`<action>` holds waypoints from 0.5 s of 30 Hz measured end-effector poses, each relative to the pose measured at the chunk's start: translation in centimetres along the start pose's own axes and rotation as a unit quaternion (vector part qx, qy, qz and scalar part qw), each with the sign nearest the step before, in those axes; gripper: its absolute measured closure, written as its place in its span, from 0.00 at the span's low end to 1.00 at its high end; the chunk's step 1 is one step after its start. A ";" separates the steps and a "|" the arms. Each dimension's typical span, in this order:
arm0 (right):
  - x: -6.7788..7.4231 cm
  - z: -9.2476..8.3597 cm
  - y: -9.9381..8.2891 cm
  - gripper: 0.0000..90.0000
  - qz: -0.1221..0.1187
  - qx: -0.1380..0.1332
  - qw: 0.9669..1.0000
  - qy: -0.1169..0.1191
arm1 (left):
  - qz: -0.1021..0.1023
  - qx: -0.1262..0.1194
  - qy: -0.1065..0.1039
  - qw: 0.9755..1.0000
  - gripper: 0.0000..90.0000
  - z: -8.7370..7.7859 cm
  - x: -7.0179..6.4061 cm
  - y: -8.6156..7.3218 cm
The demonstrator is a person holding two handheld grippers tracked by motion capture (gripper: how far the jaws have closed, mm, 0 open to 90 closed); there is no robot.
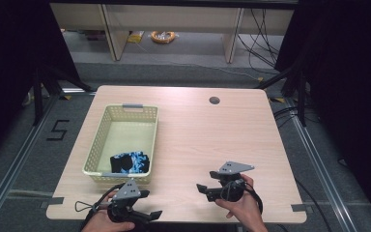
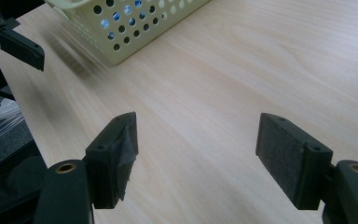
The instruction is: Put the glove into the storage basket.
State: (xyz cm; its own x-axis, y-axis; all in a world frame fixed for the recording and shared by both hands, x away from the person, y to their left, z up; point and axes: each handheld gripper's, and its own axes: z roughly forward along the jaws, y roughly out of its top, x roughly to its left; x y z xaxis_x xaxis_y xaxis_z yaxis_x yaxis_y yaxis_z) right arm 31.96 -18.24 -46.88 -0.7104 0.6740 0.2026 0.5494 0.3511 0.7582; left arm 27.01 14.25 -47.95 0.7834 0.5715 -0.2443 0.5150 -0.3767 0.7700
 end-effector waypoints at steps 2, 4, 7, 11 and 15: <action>0.4 -0.1 -0.2 0.33 0.014 0.006 1.000 0.000 | 0.015 0.004 0.007 1.000 0.21 0.0 0.3 -0.2; 0.5 -0.2 -0.7 0.32 0.011 0.009 1.000 -0.003 | -0.002 0.000 0.009 1.000 0.21 0.1 0.3 -0.6; 0.6 -0.3 -1.4 0.30 0.001 0.011 1.000 -0.005 | 0.011 0.009 0.017 1.000 0.20 -0.1 0.7 -1.0; 0.9 -0.5 -1.8 0.30 0.006 0.010 1.000 -0.004 | 0.009 0.006 0.016 1.000 0.20 -0.1 0.9 -1.2; 1.1 -0.7 -2.1 0.29 -0.002 0.008 1.000 -0.007 | 0.008 0.007 0.015 1.000 0.20 -0.3 0.9 -1.4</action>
State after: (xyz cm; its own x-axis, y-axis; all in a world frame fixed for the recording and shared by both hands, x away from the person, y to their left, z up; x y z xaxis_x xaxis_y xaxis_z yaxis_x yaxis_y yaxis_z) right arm 29.67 -18.66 -47.86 -0.7068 0.6810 0.1914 0.5538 0.3643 0.7487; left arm 26.92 15.53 -49.12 0.7805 0.5874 -0.2139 0.5074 -0.3954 0.7657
